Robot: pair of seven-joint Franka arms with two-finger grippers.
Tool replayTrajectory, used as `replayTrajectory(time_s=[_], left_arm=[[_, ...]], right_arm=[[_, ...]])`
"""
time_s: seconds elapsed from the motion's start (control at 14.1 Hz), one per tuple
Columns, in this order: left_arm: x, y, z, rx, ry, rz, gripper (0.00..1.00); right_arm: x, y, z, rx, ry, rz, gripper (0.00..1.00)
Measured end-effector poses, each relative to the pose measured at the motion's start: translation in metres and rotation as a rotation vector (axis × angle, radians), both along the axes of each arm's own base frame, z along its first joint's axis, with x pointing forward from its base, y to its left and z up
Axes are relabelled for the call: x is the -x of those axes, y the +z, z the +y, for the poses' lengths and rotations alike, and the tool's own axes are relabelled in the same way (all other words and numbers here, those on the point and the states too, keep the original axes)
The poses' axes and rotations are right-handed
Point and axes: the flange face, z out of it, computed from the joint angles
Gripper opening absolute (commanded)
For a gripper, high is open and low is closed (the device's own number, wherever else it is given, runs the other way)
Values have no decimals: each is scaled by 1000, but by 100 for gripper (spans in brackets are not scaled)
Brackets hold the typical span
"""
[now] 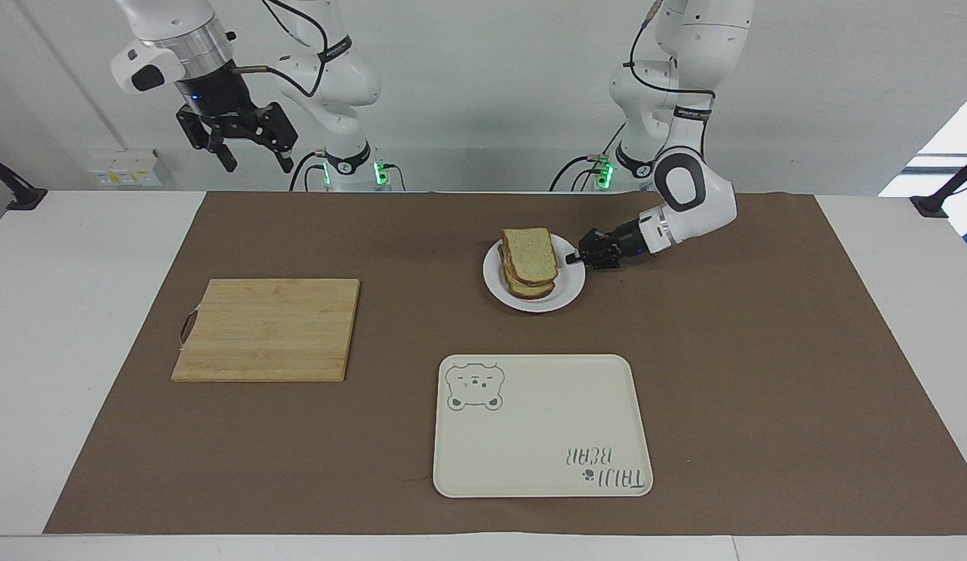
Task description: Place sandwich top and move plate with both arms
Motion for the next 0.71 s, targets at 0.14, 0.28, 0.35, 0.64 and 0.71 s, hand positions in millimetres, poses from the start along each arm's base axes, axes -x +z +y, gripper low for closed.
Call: replayTrajectory(time_s=[0.14, 0.28, 0.35, 0.64, 0.71], left_arm=[[1, -1, -1, 9, -4, 4, 0], [0, 0, -1, 26, -1, 8, 0], [0, 0, 0, 32, 0, 12, 0], [0, -2, 5, 40, 11, 21, 0], [0, -2, 5, 42, 11, 22, 0]], right_arm=[[2, 0, -21, -3, -40, 6, 100], [3, -1, -32, -1, -59, 15, 100], [4, -1, -37, 13, -64, 16, 100], [5, -1, -44, 39, -53, 15, 100], [4, -1, -43, 54, -32, 10, 100]])
